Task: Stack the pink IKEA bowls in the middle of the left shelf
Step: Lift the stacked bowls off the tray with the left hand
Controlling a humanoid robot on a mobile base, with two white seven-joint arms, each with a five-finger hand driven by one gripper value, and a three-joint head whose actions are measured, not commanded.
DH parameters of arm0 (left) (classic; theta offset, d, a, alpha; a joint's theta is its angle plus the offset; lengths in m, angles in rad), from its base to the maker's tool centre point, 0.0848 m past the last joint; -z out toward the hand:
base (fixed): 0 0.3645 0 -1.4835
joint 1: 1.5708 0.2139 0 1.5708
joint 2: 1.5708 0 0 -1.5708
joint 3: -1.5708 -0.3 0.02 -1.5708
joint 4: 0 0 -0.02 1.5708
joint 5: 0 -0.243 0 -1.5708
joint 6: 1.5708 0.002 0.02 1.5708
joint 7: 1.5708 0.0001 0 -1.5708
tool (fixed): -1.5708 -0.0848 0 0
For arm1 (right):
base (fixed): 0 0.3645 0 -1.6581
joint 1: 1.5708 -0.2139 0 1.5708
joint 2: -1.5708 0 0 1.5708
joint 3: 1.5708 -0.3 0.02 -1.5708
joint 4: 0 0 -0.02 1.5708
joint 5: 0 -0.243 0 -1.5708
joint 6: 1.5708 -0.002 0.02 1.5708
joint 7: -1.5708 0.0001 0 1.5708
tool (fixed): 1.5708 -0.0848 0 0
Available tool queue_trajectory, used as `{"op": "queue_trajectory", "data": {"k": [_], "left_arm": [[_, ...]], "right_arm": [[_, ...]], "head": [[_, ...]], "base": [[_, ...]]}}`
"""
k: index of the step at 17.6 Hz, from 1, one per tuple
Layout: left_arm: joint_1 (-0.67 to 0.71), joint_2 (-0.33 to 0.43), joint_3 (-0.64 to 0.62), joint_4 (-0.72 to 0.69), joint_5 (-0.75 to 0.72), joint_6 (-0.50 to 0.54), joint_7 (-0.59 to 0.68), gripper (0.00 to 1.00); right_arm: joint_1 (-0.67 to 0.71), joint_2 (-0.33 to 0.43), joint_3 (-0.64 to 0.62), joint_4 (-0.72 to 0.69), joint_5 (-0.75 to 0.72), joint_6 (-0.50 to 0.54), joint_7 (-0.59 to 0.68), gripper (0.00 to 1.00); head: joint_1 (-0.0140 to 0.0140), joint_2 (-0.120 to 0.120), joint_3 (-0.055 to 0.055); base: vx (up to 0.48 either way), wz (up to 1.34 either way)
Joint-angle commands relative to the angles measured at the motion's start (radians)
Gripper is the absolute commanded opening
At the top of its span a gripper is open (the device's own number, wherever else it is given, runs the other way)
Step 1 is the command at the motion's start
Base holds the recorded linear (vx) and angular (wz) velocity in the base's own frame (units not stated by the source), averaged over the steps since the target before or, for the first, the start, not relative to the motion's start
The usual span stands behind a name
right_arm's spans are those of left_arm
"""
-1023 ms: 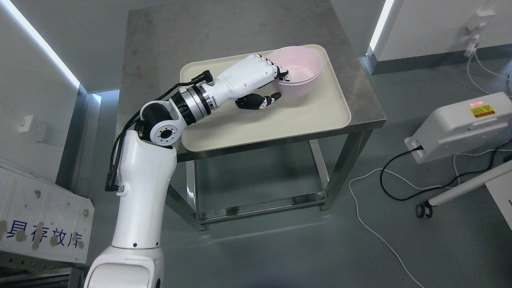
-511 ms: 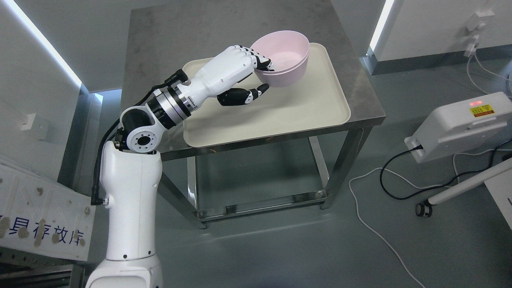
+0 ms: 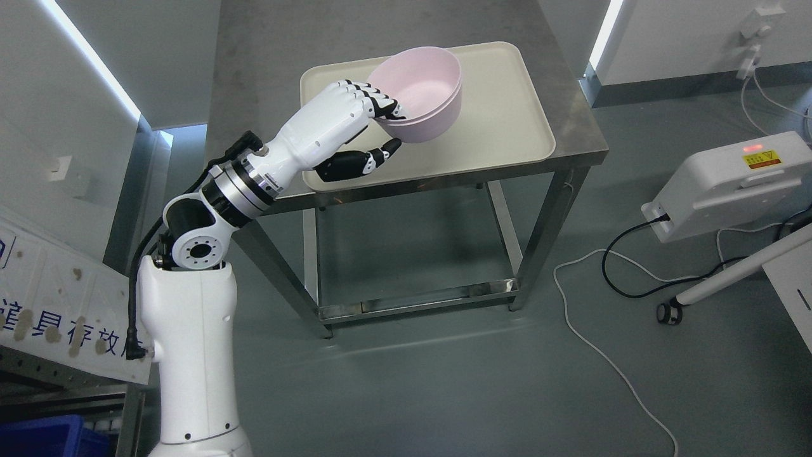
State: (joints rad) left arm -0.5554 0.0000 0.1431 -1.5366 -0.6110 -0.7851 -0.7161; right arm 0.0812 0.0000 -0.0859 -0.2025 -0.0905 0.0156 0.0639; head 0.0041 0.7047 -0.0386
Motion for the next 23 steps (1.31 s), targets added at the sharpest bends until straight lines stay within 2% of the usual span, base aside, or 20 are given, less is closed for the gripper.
{"op": "queue_trajectory", "data": {"k": [1,9,15,23], "left_arm": [[0.055,0.018,0.079,-0.062,0.008,0.000,0.001,0.02],[0.078,0.018,0.087,-0.070,0.020,0.000,0.000,0.02],[0.092,0.018,0.158,-0.071,0.056,0.000,-0.009,0.03],[0.103,0.018,0.159,-0.083,0.057,0.000,-0.008,0.03]], "right_arm": [[0.000,-0.017,0.000,0.000,0.000,0.000,-0.003,1.00],[0.000,-0.017,0.000,0.000,0.000,0.000,-0.004,1.00],[0.000,-0.017,0.000,0.000,0.000,0.000,-0.003,1.00],[0.000,-0.017,0.000,0.000,0.000,0.000,-0.004,1.00]], "head": [[0.0000,0.000,0.000],[0.0000,0.000,0.000],[0.0000,0.000,0.000],[0.0000,0.000,0.000]], "base": [[-0.152,-0.06],[-0.171,-0.16],[-0.273,0.24],[-0.246,0.19]]}}
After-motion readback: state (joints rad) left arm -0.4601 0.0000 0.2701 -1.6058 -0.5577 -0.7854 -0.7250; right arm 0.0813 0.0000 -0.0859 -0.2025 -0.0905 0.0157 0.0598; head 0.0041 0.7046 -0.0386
